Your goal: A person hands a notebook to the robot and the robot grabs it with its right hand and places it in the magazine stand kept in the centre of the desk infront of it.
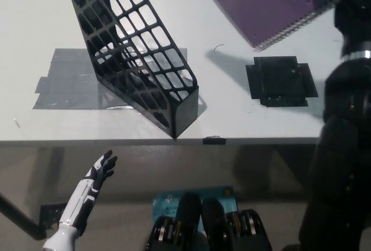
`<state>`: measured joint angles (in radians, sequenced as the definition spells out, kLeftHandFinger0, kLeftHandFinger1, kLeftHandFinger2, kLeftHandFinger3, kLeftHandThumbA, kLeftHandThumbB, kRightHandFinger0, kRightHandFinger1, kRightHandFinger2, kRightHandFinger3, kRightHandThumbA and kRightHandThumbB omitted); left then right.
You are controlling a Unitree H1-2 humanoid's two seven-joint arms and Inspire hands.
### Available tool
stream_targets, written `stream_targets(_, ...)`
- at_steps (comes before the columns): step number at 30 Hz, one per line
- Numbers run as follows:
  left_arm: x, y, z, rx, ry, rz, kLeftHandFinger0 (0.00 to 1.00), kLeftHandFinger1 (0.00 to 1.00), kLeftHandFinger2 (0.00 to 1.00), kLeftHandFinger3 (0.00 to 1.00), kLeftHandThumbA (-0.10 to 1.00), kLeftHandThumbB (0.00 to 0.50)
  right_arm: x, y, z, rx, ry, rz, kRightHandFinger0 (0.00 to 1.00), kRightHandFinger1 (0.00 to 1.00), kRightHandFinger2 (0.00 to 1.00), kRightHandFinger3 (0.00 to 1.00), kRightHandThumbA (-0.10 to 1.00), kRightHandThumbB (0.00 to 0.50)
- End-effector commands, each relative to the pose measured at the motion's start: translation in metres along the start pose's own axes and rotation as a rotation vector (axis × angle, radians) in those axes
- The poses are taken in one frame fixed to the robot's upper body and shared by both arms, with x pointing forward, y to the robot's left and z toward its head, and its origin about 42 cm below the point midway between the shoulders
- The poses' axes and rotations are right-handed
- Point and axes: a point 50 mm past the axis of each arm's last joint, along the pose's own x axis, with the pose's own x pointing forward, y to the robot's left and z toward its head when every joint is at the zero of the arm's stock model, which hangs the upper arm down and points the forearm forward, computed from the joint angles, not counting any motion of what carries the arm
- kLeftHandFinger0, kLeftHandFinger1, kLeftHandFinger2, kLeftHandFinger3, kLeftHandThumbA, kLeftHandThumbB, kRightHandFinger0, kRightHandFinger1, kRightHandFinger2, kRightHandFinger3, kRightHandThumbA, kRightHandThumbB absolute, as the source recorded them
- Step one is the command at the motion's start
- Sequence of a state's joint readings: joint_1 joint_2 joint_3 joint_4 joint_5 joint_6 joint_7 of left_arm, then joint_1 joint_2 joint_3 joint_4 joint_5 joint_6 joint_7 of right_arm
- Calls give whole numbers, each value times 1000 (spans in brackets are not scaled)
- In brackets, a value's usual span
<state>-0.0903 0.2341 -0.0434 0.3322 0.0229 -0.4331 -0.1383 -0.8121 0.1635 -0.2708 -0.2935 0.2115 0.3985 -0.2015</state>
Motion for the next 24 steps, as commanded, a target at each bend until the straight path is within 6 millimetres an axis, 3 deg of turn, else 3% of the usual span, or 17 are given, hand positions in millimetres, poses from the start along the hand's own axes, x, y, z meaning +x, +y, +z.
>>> stream_targets(1,8,9,8,33,-55,-6,1000,1000,1000,1000,1000,500,16,57,11,112,-45,70,0,0,0,0,867,12)
stream_targets(15,8,10,8,10,-61,-16,1000,1000,1000,1000,1000,500,8,114,-43,89,76,121,0,0,0,0,922,0)
stream_targets(24,9,7,9,5,-66,-28,1000,1000,1000,1000,1000,500,5,126,-64,116,104,110,0,0,0,0,926,0)
